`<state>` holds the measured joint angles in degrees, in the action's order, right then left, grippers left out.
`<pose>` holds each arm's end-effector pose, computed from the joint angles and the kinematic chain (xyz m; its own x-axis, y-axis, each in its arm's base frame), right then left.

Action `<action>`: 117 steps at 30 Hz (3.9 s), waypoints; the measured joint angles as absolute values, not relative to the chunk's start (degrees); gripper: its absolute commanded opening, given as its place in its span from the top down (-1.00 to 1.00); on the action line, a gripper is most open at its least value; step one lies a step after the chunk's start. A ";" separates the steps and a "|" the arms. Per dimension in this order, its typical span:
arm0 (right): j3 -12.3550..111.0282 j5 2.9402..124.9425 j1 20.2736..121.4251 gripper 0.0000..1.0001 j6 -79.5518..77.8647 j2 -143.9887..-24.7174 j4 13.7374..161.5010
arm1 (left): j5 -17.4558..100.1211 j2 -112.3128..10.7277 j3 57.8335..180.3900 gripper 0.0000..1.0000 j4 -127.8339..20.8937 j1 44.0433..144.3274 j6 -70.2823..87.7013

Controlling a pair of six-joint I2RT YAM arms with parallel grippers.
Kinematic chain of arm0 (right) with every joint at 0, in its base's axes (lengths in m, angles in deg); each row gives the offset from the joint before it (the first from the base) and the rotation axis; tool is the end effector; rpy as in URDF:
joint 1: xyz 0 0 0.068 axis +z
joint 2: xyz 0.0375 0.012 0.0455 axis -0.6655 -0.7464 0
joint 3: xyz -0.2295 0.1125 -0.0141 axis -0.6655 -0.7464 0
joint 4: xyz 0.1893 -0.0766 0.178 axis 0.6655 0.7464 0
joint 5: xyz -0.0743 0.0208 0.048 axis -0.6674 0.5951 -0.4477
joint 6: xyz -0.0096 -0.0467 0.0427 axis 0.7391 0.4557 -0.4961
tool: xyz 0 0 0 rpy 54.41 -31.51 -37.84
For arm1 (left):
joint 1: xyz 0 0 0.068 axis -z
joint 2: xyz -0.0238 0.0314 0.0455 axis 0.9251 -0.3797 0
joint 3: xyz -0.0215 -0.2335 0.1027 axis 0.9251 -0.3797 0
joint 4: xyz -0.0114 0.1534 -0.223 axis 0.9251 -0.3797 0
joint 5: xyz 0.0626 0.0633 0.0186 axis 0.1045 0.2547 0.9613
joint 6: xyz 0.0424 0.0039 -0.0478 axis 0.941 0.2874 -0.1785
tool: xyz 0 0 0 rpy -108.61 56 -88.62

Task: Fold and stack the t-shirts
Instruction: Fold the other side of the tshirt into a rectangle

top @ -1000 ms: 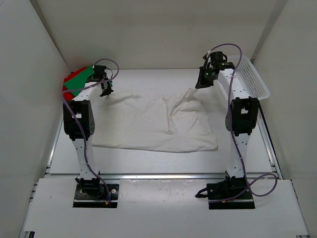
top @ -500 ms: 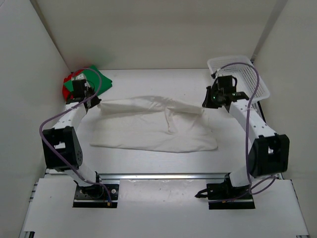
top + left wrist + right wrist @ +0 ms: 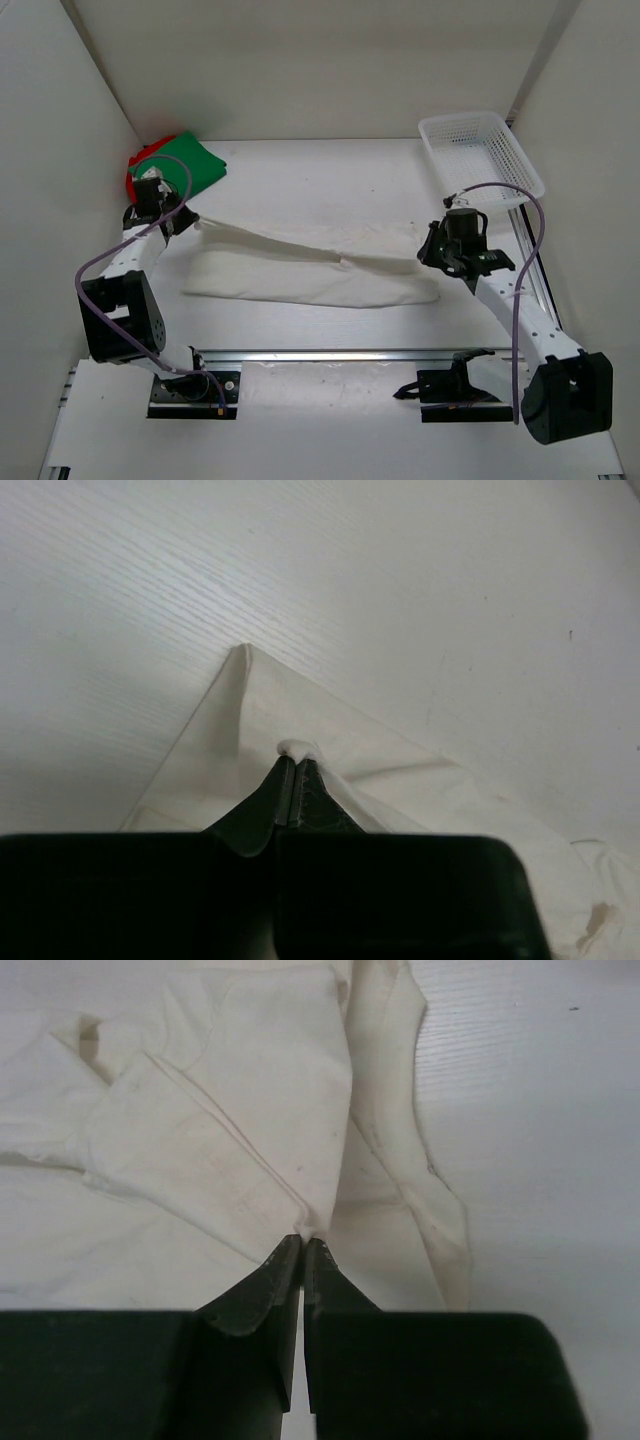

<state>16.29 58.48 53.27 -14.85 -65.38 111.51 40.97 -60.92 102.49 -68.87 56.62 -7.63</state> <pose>0.2483 0.0527 0.2169 -0.7168 0.2160 -0.6629 0.0298 0.9594 0.2804 0.3363 0.0583 0.1995 -0.5559 -0.5804 -0.5951 -0.3880 0.8143 -0.4317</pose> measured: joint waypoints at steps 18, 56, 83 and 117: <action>-3.53 61.82 50.02 0.76 -26.98 -48.11 105.24 | 38.61 -47.96 85.88 0.16 -64.37 50.15 -15.61; 16.60 67.57 64.20 1.00 -16.86 -92.11 84.91 | 41.12 -48.36 73.01 0.28 -47.34 71.13 -19.87; 8.44 64.66 53.43 0.23 -23.33 -69.09 87.60 | 40.58 -53.03 83.70 0.25 -49.71 69.47 -19.65; 21.25 71.15 42.04 0.96 -26.19 -97.33 75.39 | 29.26 -70.54 86.30 0.31 -49.29 50.95 -23.98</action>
<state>21.25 71.15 42.04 -26.19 -97.33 75.39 29.26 -70.54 86.30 -49.29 50.95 -23.98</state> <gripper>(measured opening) 0.020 0.342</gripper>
